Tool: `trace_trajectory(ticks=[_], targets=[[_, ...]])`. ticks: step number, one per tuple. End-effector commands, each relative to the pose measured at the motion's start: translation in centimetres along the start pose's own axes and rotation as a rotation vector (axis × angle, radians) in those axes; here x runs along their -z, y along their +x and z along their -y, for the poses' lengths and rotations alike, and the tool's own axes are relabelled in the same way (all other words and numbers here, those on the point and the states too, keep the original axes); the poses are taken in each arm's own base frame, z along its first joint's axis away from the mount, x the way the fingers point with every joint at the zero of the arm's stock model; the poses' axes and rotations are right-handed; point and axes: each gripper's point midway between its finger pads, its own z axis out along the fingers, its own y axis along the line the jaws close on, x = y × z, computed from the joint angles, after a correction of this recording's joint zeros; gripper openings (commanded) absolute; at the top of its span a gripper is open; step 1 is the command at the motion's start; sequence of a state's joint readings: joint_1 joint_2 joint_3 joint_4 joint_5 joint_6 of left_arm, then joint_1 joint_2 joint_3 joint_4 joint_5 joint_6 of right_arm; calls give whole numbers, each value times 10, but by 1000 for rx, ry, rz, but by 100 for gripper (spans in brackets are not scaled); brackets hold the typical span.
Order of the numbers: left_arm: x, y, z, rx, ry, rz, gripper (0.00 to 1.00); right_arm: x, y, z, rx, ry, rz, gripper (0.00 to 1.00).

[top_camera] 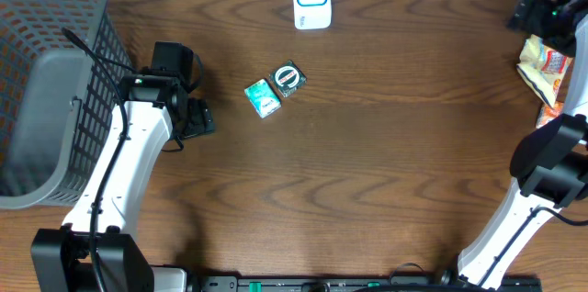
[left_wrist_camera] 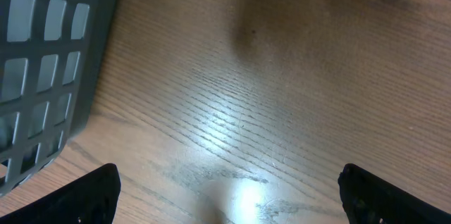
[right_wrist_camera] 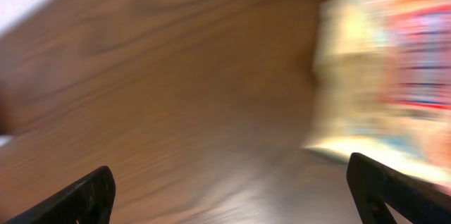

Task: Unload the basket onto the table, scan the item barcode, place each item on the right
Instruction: 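Carry the chip bag right and drop it at the table edge, then reach left and grasp the green mint box with the right gripper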

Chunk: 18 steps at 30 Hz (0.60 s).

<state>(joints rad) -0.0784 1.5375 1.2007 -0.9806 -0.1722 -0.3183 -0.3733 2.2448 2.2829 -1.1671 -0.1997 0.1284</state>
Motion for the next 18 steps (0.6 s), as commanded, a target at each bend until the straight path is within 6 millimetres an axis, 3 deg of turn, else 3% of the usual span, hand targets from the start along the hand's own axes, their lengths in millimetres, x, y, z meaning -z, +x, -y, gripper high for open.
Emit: trace_trajectory(ticks=[1, 5, 7, 8, 10, 14, 18], targets=[[-1, 0, -5, 15, -22, 1, 98, 11, 25, -101, 41, -459, -110, 99], [-1, 0, -5, 15, -22, 1, 97, 13, 58, -149, 93, -526, -211, 99], [-1, 0, -5, 15, -22, 1, 98, 7, 85, -182, 161, -513, -275, 99], [-1, 0, -5, 15, -22, 1, 98, 0, 106, -209, 224, -503, -311, 99], [-1, 0, -5, 15, -22, 1, 98, -7, 127, -236, 293, -498, -336, 98], [-1, 0, -5, 15, -22, 1, 98, -24, 168, -282, 431, -461, -364, 95], [-1, 0, -5, 15, -22, 1, 98, -34, 218, -330, 569, -461, -389, 86]])
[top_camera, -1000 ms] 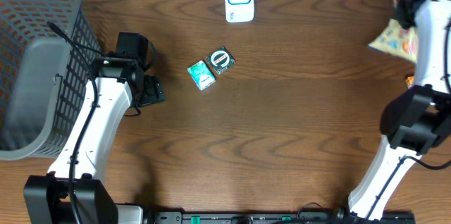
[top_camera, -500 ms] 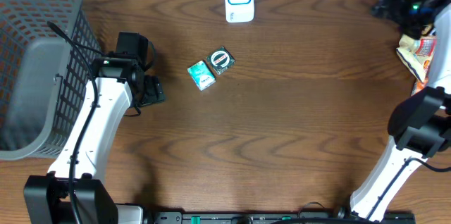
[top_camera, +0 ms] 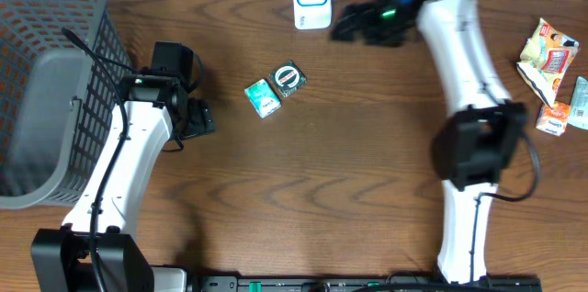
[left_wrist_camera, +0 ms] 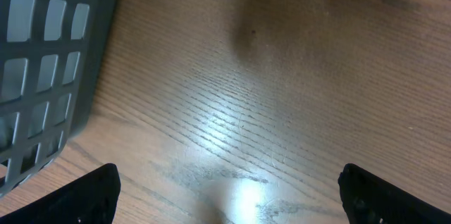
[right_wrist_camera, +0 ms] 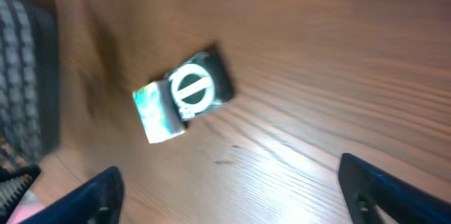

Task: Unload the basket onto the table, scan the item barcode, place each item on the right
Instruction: 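Reach left and grasp the green mint box with the right gripper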

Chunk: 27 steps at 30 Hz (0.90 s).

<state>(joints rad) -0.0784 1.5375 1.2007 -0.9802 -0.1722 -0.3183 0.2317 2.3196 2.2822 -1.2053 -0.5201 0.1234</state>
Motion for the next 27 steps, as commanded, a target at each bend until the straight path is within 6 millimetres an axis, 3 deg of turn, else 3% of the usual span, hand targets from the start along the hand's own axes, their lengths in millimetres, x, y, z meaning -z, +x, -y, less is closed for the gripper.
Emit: trace_trajectory(ticks=[1, 6, 12, 21, 24, 27], targets=[[-1, 0, -5, 15, -22, 1, 98, -41, 15, -31, 91, 38, -57, 85], [-1, 0, -5, 15, -22, 1, 98, -80, 28, -89, 240, 130, -34, 62], [-1, 0, -5, 15, -22, 1, 98, -108, 37, -116, 262, 181, 12, 68], [-1, 0, -5, 15, -22, 1, 98, -137, 49, -104, 268, 176, 2, 65], [-1, 0, -5, 15, -22, 1, 97, -151, 58, -94, 266, 182, -13, 72], [-1, 0, -5, 15, -22, 1, 98, -161, 65, -86, 261, 178, -24, 64]])
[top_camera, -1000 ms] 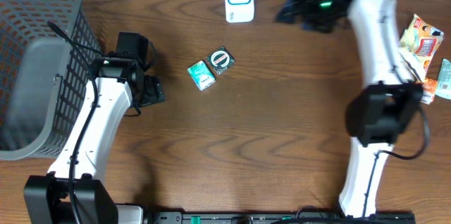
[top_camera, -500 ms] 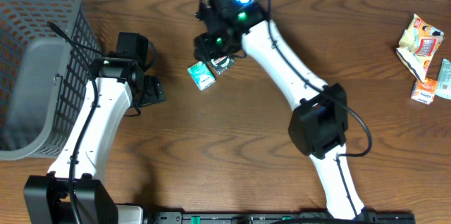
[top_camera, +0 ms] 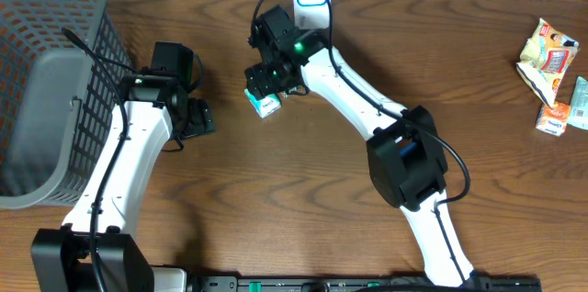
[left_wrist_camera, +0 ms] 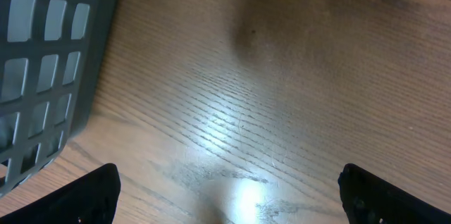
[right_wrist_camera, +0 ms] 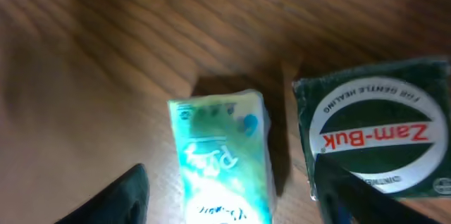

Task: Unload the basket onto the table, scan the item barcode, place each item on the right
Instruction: 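Reach left and grasp the green mint box with the right gripper, then lift the mint box up to the white scanner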

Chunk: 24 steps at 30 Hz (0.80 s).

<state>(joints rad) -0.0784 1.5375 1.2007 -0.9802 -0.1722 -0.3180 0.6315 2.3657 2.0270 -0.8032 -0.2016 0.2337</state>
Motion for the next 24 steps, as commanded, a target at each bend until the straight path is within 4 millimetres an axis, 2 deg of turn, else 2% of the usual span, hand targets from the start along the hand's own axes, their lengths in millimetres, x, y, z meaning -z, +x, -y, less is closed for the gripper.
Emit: trace_trajectory(ticks=[1, 6, 12, 15, 18, 23, 24], targets=[[-1, 0, -5, 15, -22, 1, 98, -10, 11, 5, -12, -4, -21, 62], [-1, 0, -5, 15, -22, 1, 98, -22, 20, -5, -11, -89, -29, 52], [-1, 0, -5, 15, -22, 1, 98, -27, 24, -5, -11, -98, -32, 49], [-1, 0, -5, 15, -22, 1, 97, -29, 29, -3, -16, -94, -48, 38], [-1, 0, -5, 15, -22, 1, 98, -30, 36, -5, -21, -114, -72, 36], [-1, 0, -5, 15, -22, 1, 98, -30, 46, -8, -30, -134, -111, 11], [-1, 0, -5, 15, -22, 1, 98, -30, 49, -10, -33, -147, -122, 1]])
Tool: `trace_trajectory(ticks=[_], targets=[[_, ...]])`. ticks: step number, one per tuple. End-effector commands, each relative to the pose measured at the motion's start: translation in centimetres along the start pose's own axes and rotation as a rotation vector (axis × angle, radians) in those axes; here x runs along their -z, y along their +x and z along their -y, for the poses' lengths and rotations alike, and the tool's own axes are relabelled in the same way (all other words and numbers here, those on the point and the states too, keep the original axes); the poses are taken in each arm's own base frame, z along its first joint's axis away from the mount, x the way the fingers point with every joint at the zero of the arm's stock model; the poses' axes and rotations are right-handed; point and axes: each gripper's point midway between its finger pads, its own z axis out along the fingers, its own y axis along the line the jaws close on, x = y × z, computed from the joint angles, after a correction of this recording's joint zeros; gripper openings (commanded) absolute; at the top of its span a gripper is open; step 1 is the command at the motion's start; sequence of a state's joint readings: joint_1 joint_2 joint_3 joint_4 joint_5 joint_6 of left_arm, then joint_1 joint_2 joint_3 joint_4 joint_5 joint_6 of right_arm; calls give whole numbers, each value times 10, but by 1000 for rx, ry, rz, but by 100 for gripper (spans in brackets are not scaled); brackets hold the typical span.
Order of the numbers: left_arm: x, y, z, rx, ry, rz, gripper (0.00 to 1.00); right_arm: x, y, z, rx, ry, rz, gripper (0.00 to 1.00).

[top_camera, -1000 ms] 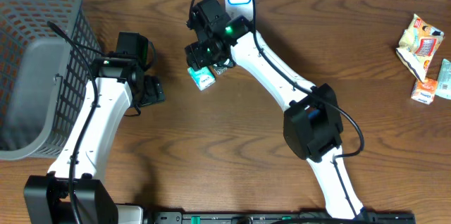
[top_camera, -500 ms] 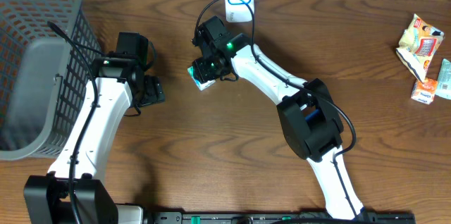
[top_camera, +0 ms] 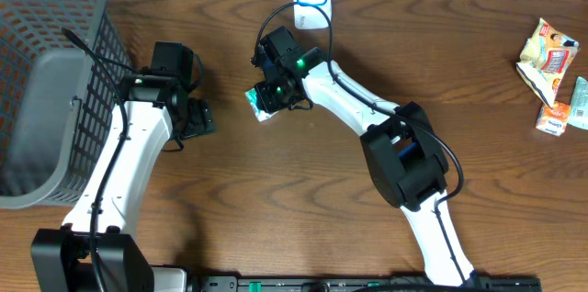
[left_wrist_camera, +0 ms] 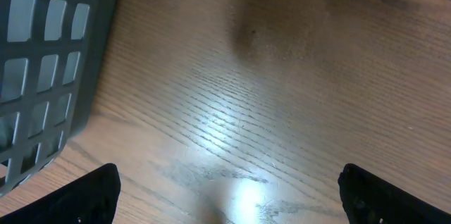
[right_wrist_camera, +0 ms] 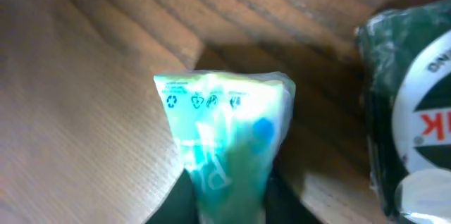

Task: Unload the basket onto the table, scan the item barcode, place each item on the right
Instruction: 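Lift the mint box up to the white scanner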

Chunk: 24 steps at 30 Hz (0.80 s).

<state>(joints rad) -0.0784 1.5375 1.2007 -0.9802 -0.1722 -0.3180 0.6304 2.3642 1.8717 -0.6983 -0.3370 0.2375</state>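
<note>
A small teal packet [right_wrist_camera: 224, 125] lies on the wooden table [top_camera: 367, 182] left of a dark green Zam-Buk box [right_wrist_camera: 416, 111]. My right gripper [right_wrist_camera: 225, 199] is shut on the packet, whose lower end is squeezed narrow between the dark fingers [right_wrist_camera: 180, 206]. From overhead the packet [top_camera: 260, 103] pokes out from under the right gripper [top_camera: 269, 95]; the green box is hidden beneath it. The white and blue scanner stands at the far edge. My left gripper [left_wrist_camera: 229, 206] hangs open over bare wood, left of the packet.
A grey mesh basket [top_camera: 46, 81] fills the left side, its wall [left_wrist_camera: 49, 62] close to the left gripper [top_camera: 197, 117]. Several snack packs [top_camera: 542, 58] lie at the right edge.
My right gripper was open just above the teal packet and the green box. It now sits lower, with its fingers shut on the packet. The left arm has not moved.
My right gripper was first at the far right by the snack packs, then near the scanner with the teal packet and green box in its view. Then it hovered open over the two items, and now it grips the teal packet. The left arm stayed still.
</note>
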Motion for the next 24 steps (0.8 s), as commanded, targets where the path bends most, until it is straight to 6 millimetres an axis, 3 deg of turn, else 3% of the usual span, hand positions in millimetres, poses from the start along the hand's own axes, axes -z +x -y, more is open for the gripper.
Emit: trace_trajectory(ticks=[1, 7, 11, 15, 18, 24], targets=[[-1, 0, -5, 15, -22, 1, 98, -1, 15, -4, -22, -44, -59, 1], [-1, 0, -5, 16, -22, 1, 98, 20, 16, -11, -97, -239, -102, 1], [-1, 0, -5, 15, -22, 1, 98, 76, 1, -6, -194, -510, -83, 1], [-1, 0, -5, 15, -22, 1, 98, 127, -8, -7, -154, -765, -23, 1], [-1, 0, -5, 15, -22, 1, 98, 164, -11, 4, -148, -910, 37, 1], [-1, 0, -5, 15, -22, 1, 98, 193, 4, 34, -158, -922, 91, 1]])
